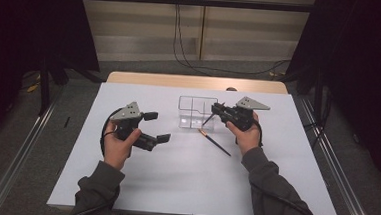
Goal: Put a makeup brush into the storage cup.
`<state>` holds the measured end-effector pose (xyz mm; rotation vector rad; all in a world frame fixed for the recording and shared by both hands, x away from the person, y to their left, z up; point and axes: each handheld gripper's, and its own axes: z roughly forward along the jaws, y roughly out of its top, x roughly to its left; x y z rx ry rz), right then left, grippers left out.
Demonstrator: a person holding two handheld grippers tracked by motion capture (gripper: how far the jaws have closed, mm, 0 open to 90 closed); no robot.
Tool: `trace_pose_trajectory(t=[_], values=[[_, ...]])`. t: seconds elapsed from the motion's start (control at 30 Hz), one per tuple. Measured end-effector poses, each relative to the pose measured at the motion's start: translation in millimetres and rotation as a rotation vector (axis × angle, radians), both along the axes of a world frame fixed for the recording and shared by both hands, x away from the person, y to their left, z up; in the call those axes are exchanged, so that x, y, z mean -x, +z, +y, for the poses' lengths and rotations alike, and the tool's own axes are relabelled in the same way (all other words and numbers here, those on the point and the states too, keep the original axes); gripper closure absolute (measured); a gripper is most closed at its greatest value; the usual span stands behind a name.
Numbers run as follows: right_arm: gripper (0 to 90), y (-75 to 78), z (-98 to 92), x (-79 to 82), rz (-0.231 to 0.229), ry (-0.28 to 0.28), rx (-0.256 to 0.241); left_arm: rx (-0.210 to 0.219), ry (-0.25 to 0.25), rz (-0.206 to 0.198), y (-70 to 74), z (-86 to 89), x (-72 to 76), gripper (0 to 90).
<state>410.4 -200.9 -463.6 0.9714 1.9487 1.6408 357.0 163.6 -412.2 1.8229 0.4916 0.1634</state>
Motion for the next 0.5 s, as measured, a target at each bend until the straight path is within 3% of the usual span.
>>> trace_pose_trajectory(t=[0.5], values=[[72.0,0.8,-0.7,1.4,-0.002,-0.01,0.001,0.004,-0.01,-0.001,0.5,-0.5,0.1,2.2]])
